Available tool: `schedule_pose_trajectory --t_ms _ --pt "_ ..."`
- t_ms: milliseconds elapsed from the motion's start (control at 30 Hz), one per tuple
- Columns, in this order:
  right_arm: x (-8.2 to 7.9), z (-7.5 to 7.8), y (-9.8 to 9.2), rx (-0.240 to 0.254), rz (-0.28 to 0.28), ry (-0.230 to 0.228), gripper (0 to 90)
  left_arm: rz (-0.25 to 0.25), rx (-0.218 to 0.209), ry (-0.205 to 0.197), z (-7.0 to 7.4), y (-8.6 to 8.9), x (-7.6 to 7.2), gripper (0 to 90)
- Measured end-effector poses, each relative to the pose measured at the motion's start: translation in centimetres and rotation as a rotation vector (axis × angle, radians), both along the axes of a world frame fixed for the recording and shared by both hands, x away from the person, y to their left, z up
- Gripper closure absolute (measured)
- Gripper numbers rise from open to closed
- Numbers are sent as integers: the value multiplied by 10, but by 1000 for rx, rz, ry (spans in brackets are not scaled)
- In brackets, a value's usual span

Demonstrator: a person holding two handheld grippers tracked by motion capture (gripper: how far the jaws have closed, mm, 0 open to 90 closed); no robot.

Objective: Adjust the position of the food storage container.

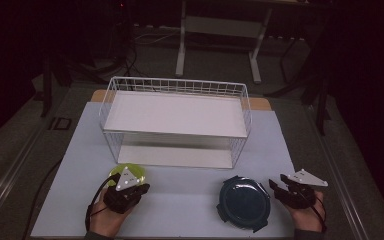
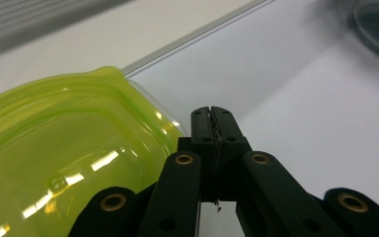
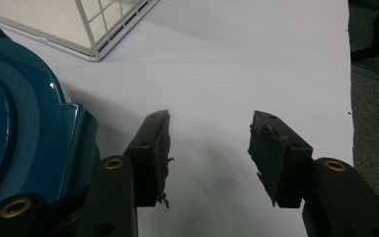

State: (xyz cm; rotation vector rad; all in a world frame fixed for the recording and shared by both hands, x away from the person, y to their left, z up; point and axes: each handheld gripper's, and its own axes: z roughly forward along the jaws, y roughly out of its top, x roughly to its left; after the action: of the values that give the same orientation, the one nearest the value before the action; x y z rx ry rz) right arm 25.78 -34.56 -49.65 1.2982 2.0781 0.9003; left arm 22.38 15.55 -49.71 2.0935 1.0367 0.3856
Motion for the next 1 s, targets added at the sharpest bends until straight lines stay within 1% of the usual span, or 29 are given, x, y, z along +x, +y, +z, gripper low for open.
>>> schedule_pose_trajectory --t_ms 67,100,133,200,233,433,500,533,767,1000 --pt "0 0 0 0 0 0 494 5 -1 -1 0 2 0 898" --pt "0 0 0 1 1 1 494 13 -2 -1 0 4 0 898" --pt "0 0 0 1 1 1 494 32 -8 -3 -1 8 1 898" --pt "0 0 0 0 0 2 494 36 -9 -3 -1 9 1 898" --pt "0 0 0 0 0 2 494 49 -10 -6 -1 12 2 897" --pt "0 0 0 0 3 -1 494 74 -17 -8 -2 17 3 897" --pt "0 -1 0 1 4 1 494 104 -18 -11 -2 22 4 896" --pt "0 -1 0 1 4 2 494 108 -23 -10 -2 23 4 896" --pt "0 -1 1 -1 7 2 494 146 -18 -10 -2 33 4 896" --pt "0 -1 1 -3 17 4 494 193 -9 -11 -2 47 5 896"
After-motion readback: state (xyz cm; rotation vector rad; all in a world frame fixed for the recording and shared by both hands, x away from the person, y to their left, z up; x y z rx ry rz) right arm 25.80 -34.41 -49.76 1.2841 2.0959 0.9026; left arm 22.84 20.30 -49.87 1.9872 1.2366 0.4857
